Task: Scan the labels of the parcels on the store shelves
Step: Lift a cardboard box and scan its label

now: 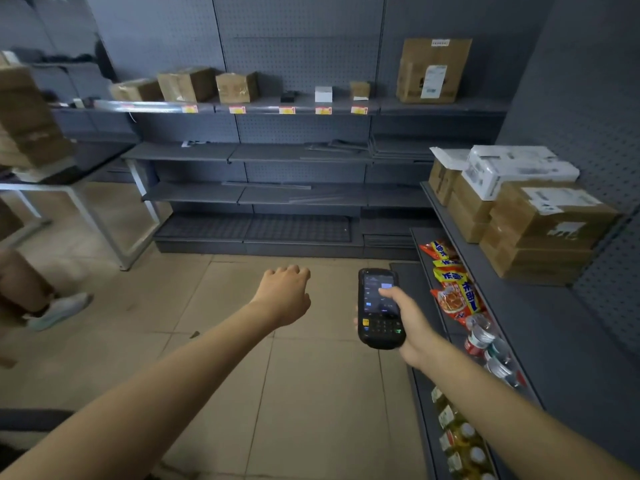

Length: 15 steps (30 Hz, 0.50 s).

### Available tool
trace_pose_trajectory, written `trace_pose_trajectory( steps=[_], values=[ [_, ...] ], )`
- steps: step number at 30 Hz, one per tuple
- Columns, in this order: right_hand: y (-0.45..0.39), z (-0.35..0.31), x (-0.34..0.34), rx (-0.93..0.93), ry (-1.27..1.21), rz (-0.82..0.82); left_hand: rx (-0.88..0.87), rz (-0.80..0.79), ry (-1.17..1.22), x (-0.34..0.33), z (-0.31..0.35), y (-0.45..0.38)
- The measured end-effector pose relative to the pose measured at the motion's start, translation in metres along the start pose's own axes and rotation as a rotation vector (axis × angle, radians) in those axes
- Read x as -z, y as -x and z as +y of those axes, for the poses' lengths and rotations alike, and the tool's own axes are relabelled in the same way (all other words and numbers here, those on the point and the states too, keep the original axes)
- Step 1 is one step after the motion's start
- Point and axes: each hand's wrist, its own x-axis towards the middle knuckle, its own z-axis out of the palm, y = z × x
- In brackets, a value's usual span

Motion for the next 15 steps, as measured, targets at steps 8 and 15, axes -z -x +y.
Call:
trace_pose_trajectory(
  steps=[8, 15],
  values=[
    [-0.084, -0.030, -0.029, -0.020, -0.057, 0.073, -0.086, -0.012, -0.005, -0.001, -0.038, -0.098],
    [-0.152, -0.070, -0.055, 0.016, -0.084, 0.120, -0.151, 0.004, -0.022, 0.009, -0.074, -0.195]
  ],
)
